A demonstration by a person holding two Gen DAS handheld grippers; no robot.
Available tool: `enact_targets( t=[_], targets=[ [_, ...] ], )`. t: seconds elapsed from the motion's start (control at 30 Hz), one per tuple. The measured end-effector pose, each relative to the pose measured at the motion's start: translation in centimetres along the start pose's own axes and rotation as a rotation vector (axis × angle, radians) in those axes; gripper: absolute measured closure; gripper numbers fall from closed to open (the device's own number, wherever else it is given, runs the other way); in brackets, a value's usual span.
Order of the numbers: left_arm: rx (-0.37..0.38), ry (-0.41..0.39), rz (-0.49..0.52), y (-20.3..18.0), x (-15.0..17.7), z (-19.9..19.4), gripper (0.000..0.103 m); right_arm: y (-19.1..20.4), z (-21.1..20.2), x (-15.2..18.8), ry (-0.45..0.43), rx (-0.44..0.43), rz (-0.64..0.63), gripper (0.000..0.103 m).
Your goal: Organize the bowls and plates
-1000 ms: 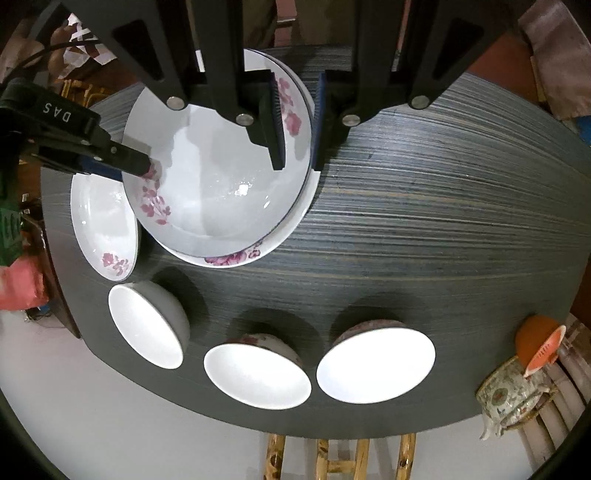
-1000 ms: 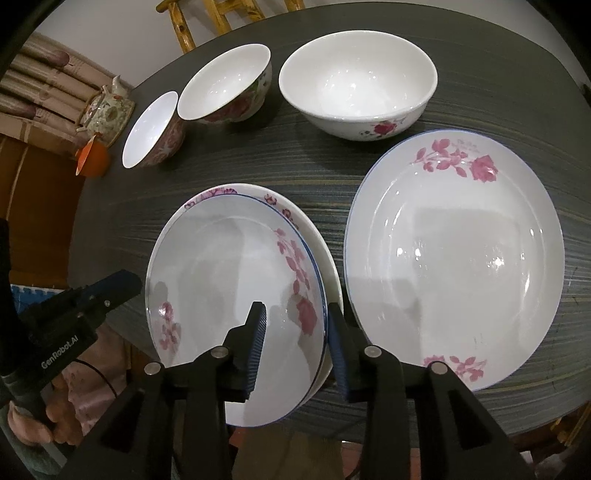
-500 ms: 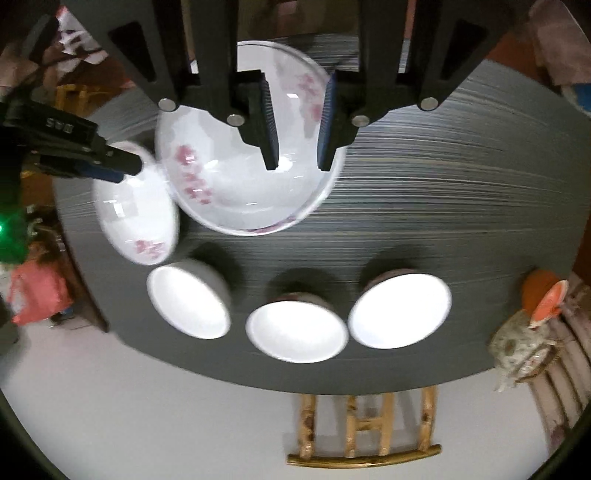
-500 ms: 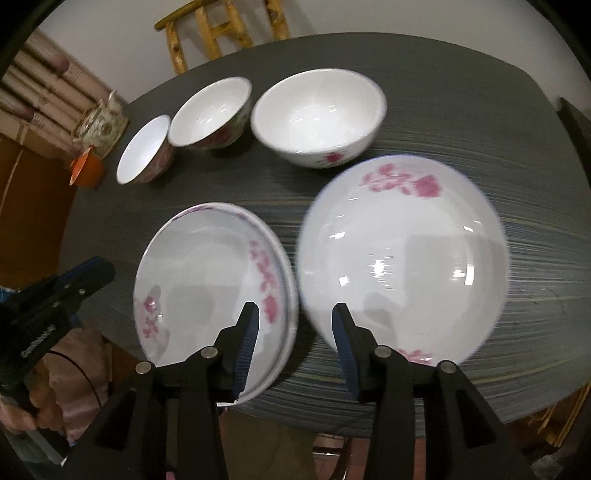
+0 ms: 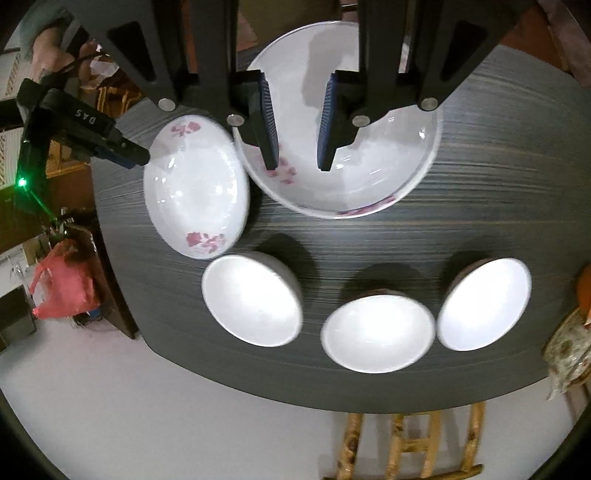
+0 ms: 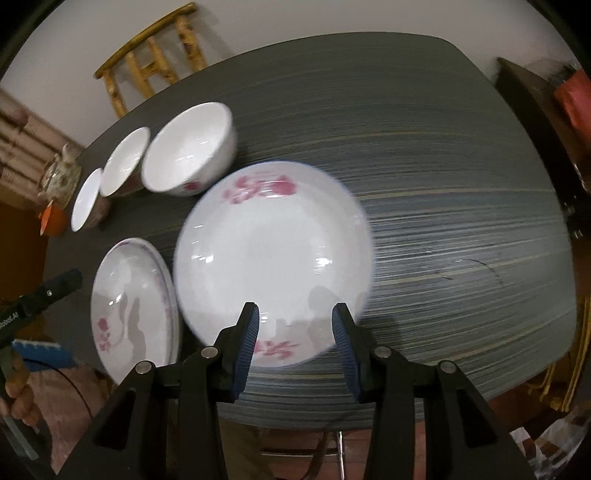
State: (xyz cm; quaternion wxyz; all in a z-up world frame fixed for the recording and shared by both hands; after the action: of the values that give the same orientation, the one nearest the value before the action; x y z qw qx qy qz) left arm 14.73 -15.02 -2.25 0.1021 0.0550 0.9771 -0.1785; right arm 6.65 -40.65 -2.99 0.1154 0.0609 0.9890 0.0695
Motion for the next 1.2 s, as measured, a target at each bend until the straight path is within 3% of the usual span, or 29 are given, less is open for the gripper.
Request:
enact_targets(
  t=[0.2,0.47,0.9,1.07,1.2],
  targets=[
    [0.055,0.062,0.016,-2.2,-0.8,2.3,0.081,-2.4,0.8,0.2,0.007,-0.015,0.051,0.064],
    [0.065,0.108,0.033,-4.6,-1.9,5.1,0.081,-4.5,2.6,0.2,0.028,-0.057,0.079,0.066],
    [0.046,0.159,0.036,-6.0,-2.6,8.7,0.081,-5.3,4.5,-1.1,0.036,-0.126,0.096,0.085],
    [0.056,0.223,0.006,-5.7,-2.5,9.7,0.081,-5.5,4.9,-1.4,0.039,-0.141,0.1,0.086],
    [0.03,0.203,0.013,-5.7,-2.5,9.6,0.081,-5.5,4.9,-1.4,0.036,-0.151,0.104,0.086]
  ],
)
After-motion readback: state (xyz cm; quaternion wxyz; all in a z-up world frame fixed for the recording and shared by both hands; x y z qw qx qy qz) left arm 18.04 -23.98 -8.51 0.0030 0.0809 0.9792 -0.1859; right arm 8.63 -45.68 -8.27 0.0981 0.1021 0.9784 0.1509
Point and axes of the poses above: each gripper's, at about its wrist camera, not at the fingertips, and z roughly the way its jaws point, y to its left, x to its underside, the point moved 2 cm from there along z, roughly the way its jaws point, and after that the axes turned 9 degrees about -z, right-handed, at the moved point
